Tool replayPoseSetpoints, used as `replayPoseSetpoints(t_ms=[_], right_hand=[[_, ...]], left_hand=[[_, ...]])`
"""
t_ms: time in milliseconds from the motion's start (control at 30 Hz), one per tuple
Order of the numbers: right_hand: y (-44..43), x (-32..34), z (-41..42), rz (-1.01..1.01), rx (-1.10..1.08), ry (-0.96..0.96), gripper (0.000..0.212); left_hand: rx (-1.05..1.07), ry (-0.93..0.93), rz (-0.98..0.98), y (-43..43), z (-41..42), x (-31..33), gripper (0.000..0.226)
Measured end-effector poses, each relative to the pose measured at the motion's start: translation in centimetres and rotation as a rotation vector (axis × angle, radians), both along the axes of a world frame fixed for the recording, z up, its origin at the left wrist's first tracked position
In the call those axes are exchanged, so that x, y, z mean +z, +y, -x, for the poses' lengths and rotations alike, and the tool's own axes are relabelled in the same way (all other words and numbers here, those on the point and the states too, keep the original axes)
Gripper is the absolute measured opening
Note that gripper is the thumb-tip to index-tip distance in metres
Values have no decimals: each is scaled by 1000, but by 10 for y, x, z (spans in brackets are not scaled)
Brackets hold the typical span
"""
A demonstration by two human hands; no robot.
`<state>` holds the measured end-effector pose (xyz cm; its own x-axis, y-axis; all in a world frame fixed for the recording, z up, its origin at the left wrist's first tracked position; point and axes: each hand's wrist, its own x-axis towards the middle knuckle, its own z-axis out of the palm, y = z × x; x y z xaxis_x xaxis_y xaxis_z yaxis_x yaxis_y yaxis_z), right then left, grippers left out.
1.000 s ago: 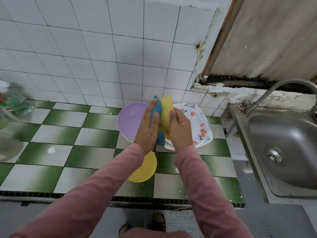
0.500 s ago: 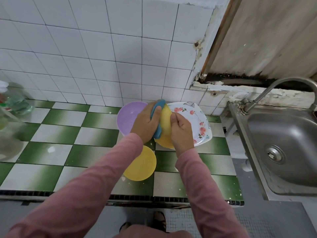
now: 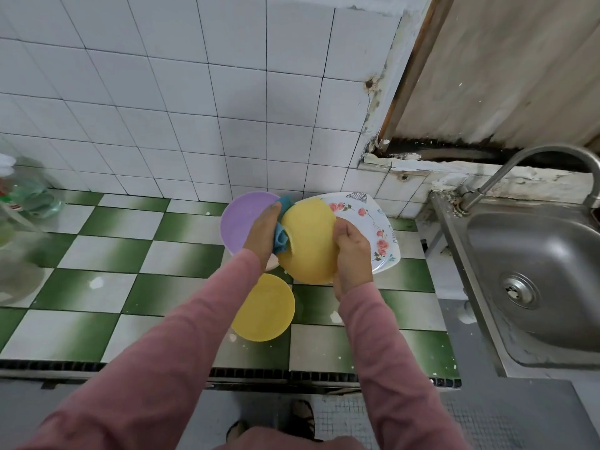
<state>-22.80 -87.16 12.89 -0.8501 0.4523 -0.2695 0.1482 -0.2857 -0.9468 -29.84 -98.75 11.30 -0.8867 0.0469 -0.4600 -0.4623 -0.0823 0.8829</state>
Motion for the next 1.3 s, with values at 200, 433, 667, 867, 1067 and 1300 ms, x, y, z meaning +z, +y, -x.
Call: replayPoseSetpoints(t_ms=[200, 433, 667, 867, 1067, 1300], right_hand=[[-3, -12, 0, 752, -204, 63, 41], [-5, -10, 17, 786, -269, 111, 39], [-6, -11, 5, 369, 39, -75, 26], [10, -12, -1, -21, 119, -104, 27], [28, -20, -6, 390, -43, -57, 33], [24, -20, -8, 891, -261, 39, 38]], left_hand=[[170, -28, -86, 7, -8, -22, 33], [-90, 829, 341, 23, -48, -41, 43], [-476, 1240, 742, 8, -18, -23, 44], [-365, 666, 500, 5, -18, 3, 26], [-123, 287, 180, 5, -11, -9, 49], [91, 265, 120, 22, -26, -14, 34]])
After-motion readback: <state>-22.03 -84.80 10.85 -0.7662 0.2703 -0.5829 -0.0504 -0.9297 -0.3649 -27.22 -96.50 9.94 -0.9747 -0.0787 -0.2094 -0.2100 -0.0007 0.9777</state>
